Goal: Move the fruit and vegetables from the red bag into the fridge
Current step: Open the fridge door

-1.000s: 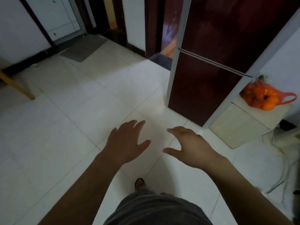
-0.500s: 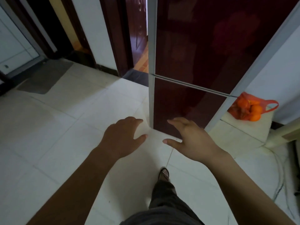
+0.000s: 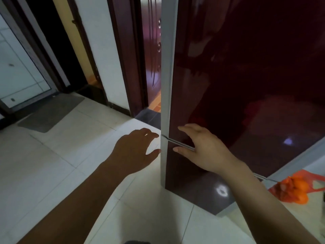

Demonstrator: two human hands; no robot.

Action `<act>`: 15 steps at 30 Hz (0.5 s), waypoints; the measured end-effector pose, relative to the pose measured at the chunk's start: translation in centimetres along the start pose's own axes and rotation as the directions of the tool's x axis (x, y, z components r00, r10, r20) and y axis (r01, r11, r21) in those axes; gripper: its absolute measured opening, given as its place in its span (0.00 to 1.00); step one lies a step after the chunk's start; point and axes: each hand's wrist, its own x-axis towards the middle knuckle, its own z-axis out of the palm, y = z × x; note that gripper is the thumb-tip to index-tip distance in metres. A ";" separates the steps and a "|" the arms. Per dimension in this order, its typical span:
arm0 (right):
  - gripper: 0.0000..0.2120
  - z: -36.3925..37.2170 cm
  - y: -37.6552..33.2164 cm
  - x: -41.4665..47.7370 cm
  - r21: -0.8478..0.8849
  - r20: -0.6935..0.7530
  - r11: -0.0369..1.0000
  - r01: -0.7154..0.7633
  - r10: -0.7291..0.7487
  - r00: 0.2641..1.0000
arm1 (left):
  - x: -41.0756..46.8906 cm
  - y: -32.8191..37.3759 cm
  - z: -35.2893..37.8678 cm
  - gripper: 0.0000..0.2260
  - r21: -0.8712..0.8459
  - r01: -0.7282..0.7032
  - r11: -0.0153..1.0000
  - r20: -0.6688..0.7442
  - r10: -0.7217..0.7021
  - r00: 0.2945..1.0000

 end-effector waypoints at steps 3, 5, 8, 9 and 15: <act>0.30 -1.1 0.7 3.4 -0.026 -0.062 1.000 -0.008 0.006 0.998 | 4.1 -2.0 -1.2 0.21 -0.008 -0.028 1.000 -0.056 0.028 0.998; 0.32 -1.5 1.1 5.2 -0.069 -0.105 0.997 -0.035 0.028 0.994 | 7.0 -3.1 -2.1 0.20 -0.047 -0.059 0.997 -0.097 0.054 0.994; 0.32 -2.2 1.2 7.5 -0.127 -0.187 0.989 -0.073 0.048 0.981 | 11.9 -4.8 -3.5 0.20 -0.169 -0.105 0.980 -0.102 0.089 0.991; 0.32 -2.5 1.1 8.1 -0.142 -0.205 0.987 -0.079 0.049 0.978 | 13.4 -5.1 -4.0 0.21 -0.210 -0.122 0.970 -0.101 0.103 0.990; 0.32 -2.0 0.2 11.2 -0.191 -0.319 0.963 -0.191 0.123 0.940 | 20.8 -6.7 -5.1 0.24 -0.446 -0.162 0.880 -0.116 0.122 0.986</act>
